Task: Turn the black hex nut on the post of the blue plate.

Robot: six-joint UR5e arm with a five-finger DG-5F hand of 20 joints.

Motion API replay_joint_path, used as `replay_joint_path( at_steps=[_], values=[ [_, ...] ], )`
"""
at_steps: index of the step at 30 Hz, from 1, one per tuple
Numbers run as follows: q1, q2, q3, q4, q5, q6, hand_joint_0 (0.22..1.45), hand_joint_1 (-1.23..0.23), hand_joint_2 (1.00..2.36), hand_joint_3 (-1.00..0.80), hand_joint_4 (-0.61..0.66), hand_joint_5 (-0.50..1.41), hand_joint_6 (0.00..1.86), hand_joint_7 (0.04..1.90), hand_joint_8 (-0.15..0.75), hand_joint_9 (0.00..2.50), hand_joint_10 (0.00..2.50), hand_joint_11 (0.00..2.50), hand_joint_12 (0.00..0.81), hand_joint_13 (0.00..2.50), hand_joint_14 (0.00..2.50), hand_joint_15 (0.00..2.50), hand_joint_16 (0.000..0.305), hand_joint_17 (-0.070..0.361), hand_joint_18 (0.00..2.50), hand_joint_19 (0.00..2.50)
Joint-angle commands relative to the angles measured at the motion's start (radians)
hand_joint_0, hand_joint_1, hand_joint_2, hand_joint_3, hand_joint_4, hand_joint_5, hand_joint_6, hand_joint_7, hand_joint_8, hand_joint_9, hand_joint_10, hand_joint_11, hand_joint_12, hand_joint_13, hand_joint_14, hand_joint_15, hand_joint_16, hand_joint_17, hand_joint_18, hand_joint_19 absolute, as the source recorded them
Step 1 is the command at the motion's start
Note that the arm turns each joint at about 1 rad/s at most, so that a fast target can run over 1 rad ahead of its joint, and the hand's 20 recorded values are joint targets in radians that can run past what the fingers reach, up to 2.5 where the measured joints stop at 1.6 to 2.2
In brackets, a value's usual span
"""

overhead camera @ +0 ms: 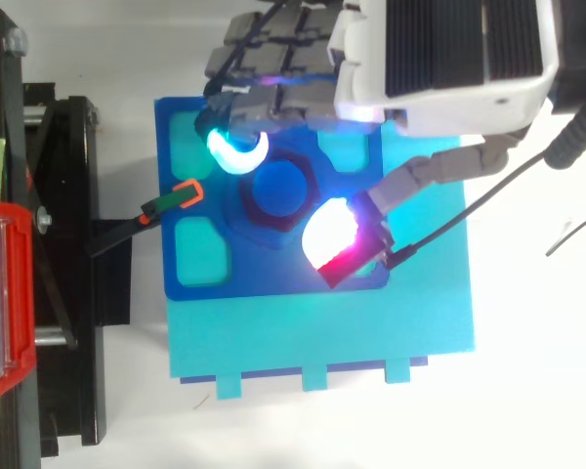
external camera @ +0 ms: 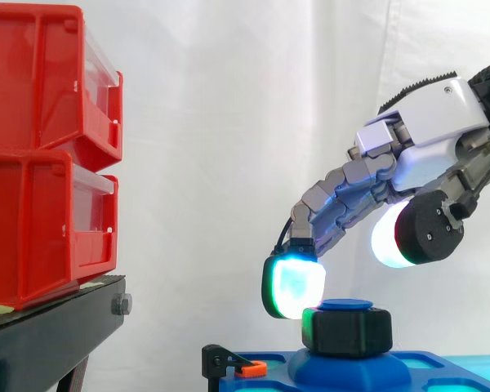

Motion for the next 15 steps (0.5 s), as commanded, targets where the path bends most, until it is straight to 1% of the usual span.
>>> replay_joint_path(
  at_steps=[1,3,6,7,9,11,15],
  values=[
    [-0.019,0.0,-0.004,0.0,-0.022,-0.013,0.47,-0.4,1.0,-0.5,0.22,-0.19,0.5,0.79,0.262,0.38,0.0,0.0,0.379,0.31,0.0,0.0,0.057,0.127,0.12,0.0],
    [-0.025,0.0,-0.007,0.0,-0.035,-0.013,0.47,-0.4,1.0,-0.5,0.22,-0.19,0.5,0.79,0.261,0.38,0.0,0.0,0.379,0.31,0.0,0.0,0.056,0.127,0.12,0.0],
    [-0.027,0.0,-0.005,0.0,-0.036,-0.011,0.47,-0.4,1.0,-0.5,0.22,-0.19,0.5,0.79,0.26,0.38,0.0,0.0,0.379,0.31,0.0,0.0,0.056,0.127,0.12,0.0],
    [-0.019,0.0,0.002,0.0,-0.033,-0.011,0.47,-0.4,1.0,-0.5,0.22,-0.19,0.5,0.79,0.261,0.38,0.0,0.0,0.379,0.31,0.0,0.0,0.056,0.127,0.12,0.0],
    [-0.016,0.0,0.007,0.001,-0.032,-0.011,0.47,-0.4,1.0,-0.5,0.22,-0.19,0.5,0.79,0.262,0.38,0.0,0.0,0.379,0.31,0.0,0.0,0.056,0.127,0.12,0.0],
    [-0.007,0.0,0.022,0.006,-0.024,-0.011,0.47,-0.4,1.0,-0.5,0.22,-0.19,0.5,0.79,0.261,0.38,0.0,0.0,0.379,0.31,0.0,0.0,0.056,0.127,0.12,0.0],
    [0.004,-0.001,0.03,0.007,-0.012,-0.011,0.47,-0.4,1.0,-0.5,0.22,-0.19,0.5,0.79,0.261,0.38,0.0,0.0,0.378,0.31,0.0,0.0,0.057,0.127,0.13,0.0]
  ],
)
